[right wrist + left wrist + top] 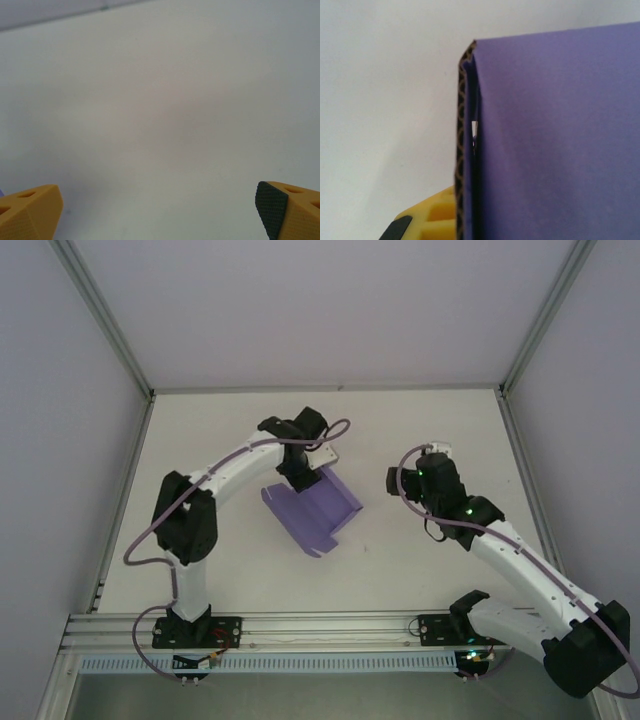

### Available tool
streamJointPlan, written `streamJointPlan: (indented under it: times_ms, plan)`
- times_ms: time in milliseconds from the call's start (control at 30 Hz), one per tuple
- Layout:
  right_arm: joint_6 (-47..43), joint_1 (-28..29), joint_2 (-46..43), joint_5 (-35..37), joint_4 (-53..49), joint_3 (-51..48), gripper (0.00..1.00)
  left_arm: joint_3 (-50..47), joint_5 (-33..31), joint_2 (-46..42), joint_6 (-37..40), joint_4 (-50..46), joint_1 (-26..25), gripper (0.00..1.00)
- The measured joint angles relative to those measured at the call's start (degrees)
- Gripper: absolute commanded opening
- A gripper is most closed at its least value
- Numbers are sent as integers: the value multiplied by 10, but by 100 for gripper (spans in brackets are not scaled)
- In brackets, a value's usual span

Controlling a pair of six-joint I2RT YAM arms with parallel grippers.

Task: Assemble paper box

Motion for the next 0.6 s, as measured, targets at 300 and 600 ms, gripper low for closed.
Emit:
streamJointPlan:
  times_ms: [300,600]
  plan:
    - [0,-18,25,0,-53,1,100,57,-98,104,52,-98,-49,0]
    - [0,-36,26,0,-56,0,100,136,-233,210,24,-132,-94,2]
